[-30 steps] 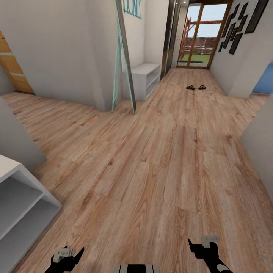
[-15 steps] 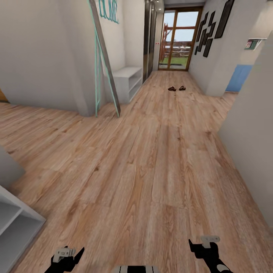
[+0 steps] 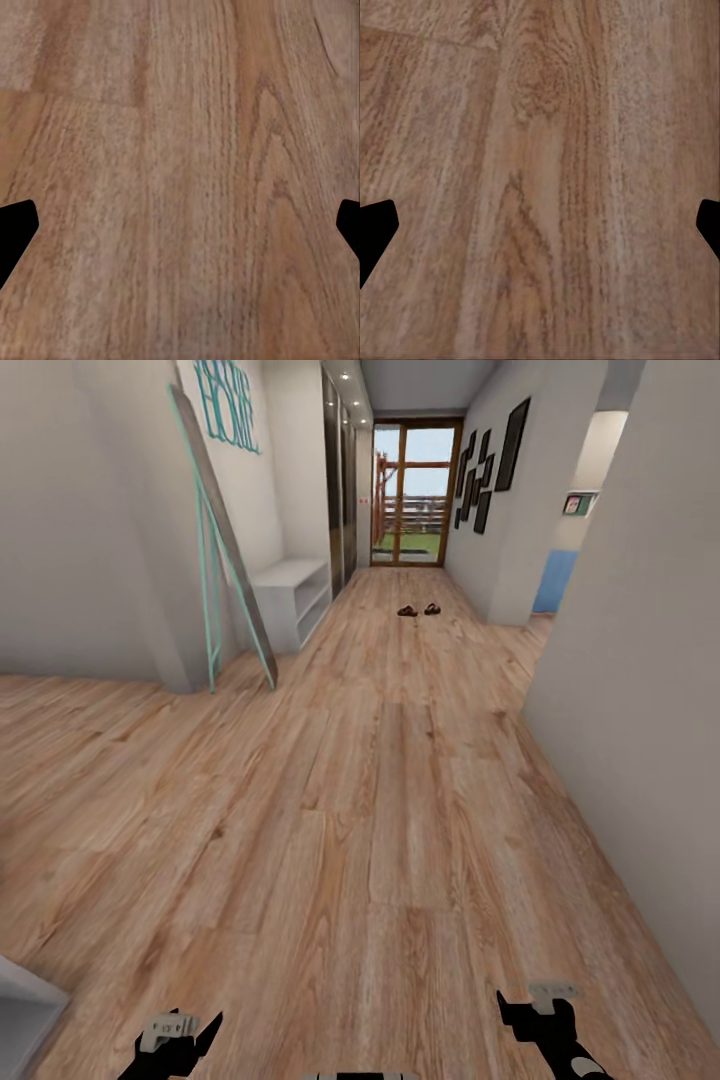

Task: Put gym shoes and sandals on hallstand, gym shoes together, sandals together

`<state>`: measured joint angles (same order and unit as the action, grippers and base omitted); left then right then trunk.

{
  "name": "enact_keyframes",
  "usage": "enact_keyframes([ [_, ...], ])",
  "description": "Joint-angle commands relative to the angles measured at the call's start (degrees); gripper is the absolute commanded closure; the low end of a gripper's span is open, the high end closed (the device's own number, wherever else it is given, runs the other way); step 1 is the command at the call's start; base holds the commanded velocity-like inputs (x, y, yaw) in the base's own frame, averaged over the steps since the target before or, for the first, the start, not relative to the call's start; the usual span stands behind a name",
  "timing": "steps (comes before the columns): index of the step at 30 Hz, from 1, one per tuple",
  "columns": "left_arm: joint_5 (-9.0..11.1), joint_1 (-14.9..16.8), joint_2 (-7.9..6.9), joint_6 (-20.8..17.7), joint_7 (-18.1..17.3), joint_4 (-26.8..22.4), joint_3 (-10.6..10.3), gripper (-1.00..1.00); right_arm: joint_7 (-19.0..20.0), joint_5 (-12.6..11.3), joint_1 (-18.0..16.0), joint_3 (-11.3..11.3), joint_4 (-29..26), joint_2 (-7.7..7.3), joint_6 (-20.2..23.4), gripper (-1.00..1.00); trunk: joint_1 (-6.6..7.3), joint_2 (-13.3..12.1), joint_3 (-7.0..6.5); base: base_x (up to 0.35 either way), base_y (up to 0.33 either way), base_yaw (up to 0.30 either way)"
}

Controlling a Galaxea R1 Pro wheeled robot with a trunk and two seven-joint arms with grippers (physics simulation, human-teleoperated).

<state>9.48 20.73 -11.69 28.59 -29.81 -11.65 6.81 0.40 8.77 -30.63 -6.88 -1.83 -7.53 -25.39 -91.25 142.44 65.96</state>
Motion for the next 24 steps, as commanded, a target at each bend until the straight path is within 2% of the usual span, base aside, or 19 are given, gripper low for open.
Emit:
enact_keyframes([
  [1, 0.5, 0.0, 0.00, -0.1, -0.6, 0.0, 0.2, -1.00, 0.0, 0.5, 0.0, -0.5, 0.1, 0.01, -0.2, -1.00, 0.24, -0.4, -0.14, 0.000, 0.000, -0.275],
  [8, 0.5, 0.0, 0.00, -0.1, -0.6, 0.0, 0.2, -1.00, 0.1, 0.6, 0.0, -0.5, 0.1, 0.19, -0.1, -1.00, 1.77, -3.2, -1.40, 0.000, 0.000, -0.177],
  [22, 0.5, 0.0, 0.03, -0.1, -0.6, 0.1, 0.2, -1.00, 0.5, 0.8, 0.0, -0.4, 0.1, 0.24, -0.1, -1.00, 4.85, -8.8, -3.91, 0.000, 0.000, -0.011],
  [24, 0.5, 0.0, 0.03, -0.1, -0.6, 0.1, 0.2, -1.00, 0.4, 0.8, 0.0, -0.4, 0.1, 0.23, -0.1, -1.00, 4.85, -8.8, -3.91, 0.000, 0.000, 0.000],
])
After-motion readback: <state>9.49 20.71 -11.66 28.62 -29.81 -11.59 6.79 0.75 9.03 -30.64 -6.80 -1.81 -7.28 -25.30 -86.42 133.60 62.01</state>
